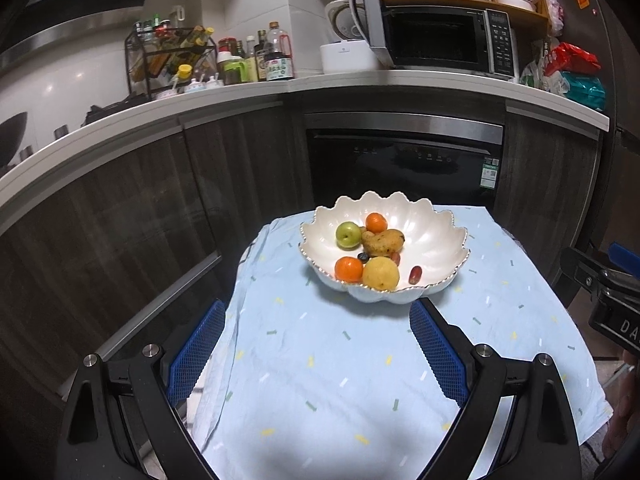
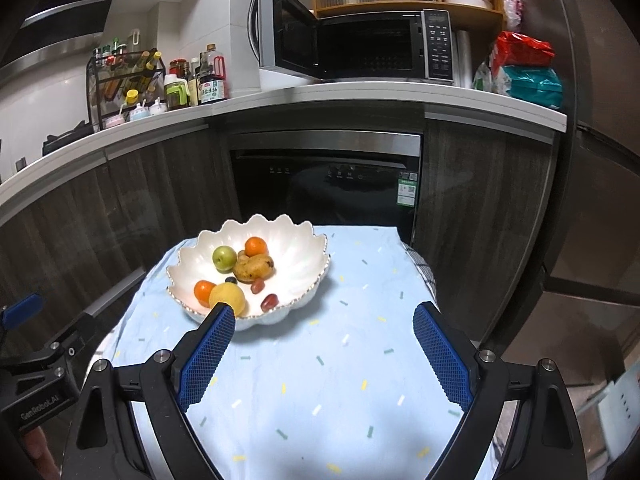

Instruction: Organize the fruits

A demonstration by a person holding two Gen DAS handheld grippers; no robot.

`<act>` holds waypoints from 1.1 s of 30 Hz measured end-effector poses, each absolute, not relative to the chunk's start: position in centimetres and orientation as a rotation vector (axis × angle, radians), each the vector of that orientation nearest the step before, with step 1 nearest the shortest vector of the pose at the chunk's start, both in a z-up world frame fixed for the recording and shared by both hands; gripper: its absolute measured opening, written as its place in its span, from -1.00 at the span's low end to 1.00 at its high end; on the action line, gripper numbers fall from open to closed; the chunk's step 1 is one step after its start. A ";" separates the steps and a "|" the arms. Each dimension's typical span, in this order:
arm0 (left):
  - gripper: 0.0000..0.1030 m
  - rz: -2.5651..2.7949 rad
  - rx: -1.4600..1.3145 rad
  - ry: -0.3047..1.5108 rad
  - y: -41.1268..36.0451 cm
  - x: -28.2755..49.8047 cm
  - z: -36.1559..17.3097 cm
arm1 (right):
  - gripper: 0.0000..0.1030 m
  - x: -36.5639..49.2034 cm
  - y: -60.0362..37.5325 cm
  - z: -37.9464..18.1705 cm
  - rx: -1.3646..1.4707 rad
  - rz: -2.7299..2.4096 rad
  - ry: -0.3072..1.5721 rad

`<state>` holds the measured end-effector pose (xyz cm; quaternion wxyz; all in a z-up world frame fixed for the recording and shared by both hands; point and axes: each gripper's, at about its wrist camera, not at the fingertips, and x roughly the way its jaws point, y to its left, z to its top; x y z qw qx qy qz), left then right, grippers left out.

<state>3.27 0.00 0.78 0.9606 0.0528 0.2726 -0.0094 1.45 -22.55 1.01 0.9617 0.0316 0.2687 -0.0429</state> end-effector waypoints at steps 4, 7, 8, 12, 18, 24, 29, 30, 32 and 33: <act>0.84 0.000 0.089 0.546 0.4 2.1 0.2 | 0.78 0.3 -22.3 0.3 0.069 -0.081 0.544; 0.84 0.003 0.090 0.554 0.6 1.7 -0.3 | 0.78 -0.2 -22.1 -0.1 0.056 -0.079 0.543; 0.84 0.006 0.091 0.555 0.6 1.6 -0.4 | 0.78 -0.4 -22.1 -0.2 0.052 -0.080 0.543; 0.84 0.004 0.090 0.563 0.6 1.4 -0.8 | 0.78 -0.8 -22.0 -0.3 0.042 -0.080 0.534; 0.84 0.003 0.092 0.561 0.5 1.3 -0.9 | 0.78 -1.1 -22.0 0.0 0.041 -0.079 0.524; 0.84 0.002 0.092 0.559 0.4 1.2 -0.9 | 0.78 -1.1 -22.1 0.0 0.044 -0.078 0.523; 0.84 -0.001 0.094 0.560 0.4 1.1 -0.7 | 0.78 -1.1 -22.0 0.0 0.045 -0.079 0.522; 0.84 0.000 0.094 0.559 0.3 1.1 -0.7 | 0.78 -1.1 -22.0 0.0 0.046 -0.079 0.522; 0.84 -0.001 0.095 0.558 0.3 1.1 -0.7 | 0.78 -1.1 -22.0 0.0 0.046 -0.078 0.522; 0.84 -0.002 0.096 0.558 0.3 1.0 -0.7 | 0.78 -1.1 -22.1 0.0 0.048 -0.078 0.522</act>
